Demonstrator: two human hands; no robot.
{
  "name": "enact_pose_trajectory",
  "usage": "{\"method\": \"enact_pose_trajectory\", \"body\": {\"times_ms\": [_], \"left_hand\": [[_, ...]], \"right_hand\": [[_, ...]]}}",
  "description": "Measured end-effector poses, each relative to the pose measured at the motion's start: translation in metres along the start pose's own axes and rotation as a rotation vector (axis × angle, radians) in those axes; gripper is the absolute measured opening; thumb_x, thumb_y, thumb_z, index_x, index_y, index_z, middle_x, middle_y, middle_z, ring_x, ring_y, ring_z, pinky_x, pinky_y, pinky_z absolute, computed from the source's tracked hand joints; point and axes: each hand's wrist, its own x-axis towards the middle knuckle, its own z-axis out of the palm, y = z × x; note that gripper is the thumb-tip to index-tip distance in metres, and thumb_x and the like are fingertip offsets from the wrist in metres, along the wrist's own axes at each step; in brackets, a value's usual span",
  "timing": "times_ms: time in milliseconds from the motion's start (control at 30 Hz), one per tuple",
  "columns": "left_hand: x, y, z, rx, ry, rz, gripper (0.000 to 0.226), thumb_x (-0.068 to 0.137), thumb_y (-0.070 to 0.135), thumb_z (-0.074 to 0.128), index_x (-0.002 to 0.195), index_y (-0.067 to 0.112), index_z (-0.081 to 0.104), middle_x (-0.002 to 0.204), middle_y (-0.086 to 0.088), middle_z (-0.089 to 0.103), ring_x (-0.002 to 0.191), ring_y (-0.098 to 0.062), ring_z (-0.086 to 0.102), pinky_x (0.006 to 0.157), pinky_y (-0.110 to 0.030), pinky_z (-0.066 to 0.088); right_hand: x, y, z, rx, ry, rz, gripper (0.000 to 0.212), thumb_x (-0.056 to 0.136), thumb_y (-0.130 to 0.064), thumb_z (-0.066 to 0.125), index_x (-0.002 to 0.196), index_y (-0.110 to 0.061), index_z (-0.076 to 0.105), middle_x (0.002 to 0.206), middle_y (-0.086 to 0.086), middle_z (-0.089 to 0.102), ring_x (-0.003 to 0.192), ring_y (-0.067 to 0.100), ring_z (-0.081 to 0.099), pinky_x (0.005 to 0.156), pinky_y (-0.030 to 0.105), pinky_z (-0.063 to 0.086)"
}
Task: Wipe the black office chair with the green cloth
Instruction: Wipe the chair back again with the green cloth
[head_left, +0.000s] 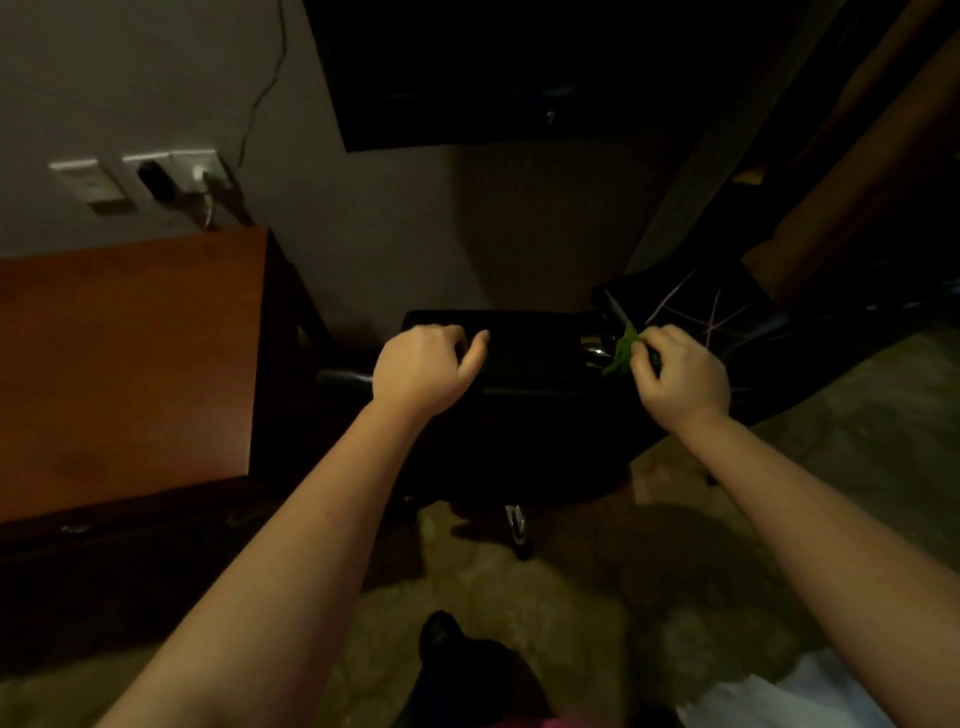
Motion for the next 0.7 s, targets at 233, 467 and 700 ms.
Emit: {"method": "enact_pose_trajectory", "body": {"times_ms": [233,467,700], "left_hand": [[0.042,-0.011,0.019,-0.046,-0.062,0.053,0.047,0.097,0.054,0.036,0.062,0.027,0.054,0.065,0.009,0.048,0.052,-0.007,0.048,0.043,-0.024,0.031],[0.091,0.002,0.033,-0.027,-0.059,0.043,0.048,0.097,0.053,0.036,0.064,0.024,0.055,0.066,0.008,0.048,0.051,-0.006,0.046,0.043,-0.025,0.029],[0.122,0.035,0.046,-0.061,-0.010,-0.012,0.046,0.095,0.054,0.039,0.071,0.023,0.061,0.070,0.007,0.055,0.058,-0.010,0.052,0.047,-0.027,0.038]], "right_hand": [[0.028,0.017,0.022,-0.051,-0.085,0.088,0.019,0.095,-0.025,0.051,0.094,-0.010,0.062,0.086,0.001,0.053,0.077,0.025,0.056,0.057,0.029,0.036],[0.080,0.047,0.027,-0.032,-0.080,0.054,0.016,0.095,-0.021,0.054,0.090,-0.010,0.063,0.084,0.003,0.057,0.074,0.026,0.058,0.055,0.030,0.039],[0.129,0.088,0.019,-0.007,-0.169,0.033,0.017,0.095,-0.021,0.052,0.097,-0.009,0.063,0.092,0.005,0.058,0.077,0.028,0.058,0.056,0.035,0.044]]}}
